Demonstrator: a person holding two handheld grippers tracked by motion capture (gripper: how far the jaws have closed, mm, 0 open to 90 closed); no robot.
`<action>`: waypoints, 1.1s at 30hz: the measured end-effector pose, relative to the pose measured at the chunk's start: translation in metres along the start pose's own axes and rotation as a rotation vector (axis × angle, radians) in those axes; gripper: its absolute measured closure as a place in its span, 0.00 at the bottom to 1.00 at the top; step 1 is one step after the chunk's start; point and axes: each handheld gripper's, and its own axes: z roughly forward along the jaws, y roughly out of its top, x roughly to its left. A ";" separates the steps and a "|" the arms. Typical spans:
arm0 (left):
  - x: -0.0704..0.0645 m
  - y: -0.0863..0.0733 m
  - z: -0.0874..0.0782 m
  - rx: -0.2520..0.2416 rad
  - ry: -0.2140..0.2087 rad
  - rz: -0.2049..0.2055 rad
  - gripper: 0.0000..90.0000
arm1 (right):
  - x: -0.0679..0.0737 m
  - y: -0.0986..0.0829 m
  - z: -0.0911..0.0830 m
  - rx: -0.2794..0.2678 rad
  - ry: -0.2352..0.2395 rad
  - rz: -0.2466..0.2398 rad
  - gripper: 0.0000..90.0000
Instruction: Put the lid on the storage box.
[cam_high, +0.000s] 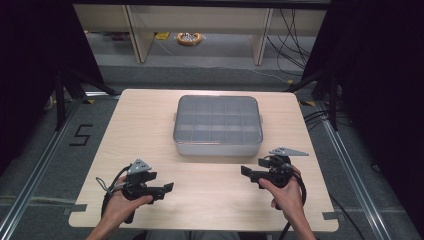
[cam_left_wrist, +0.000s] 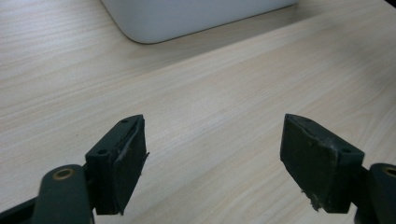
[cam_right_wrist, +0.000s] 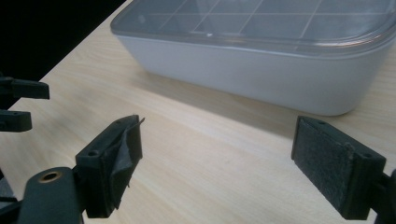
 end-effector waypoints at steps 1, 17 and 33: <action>-0.001 -0.001 0.000 0.004 -0.005 0.001 0.25 | 0.001 -0.002 0.000 0.003 0.007 -0.016 0.19; -0.013 -0.034 -0.003 -0.008 0.021 0.037 0.24 | 0.018 -0.035 0.004 0.066 0.055 -0.035 0.20; -0.029 -0.049 -0.014 0.005 0.020 0.124 0.23 | 0.028 -0.061 -0.001 0.083 0.097 -0.121 0.20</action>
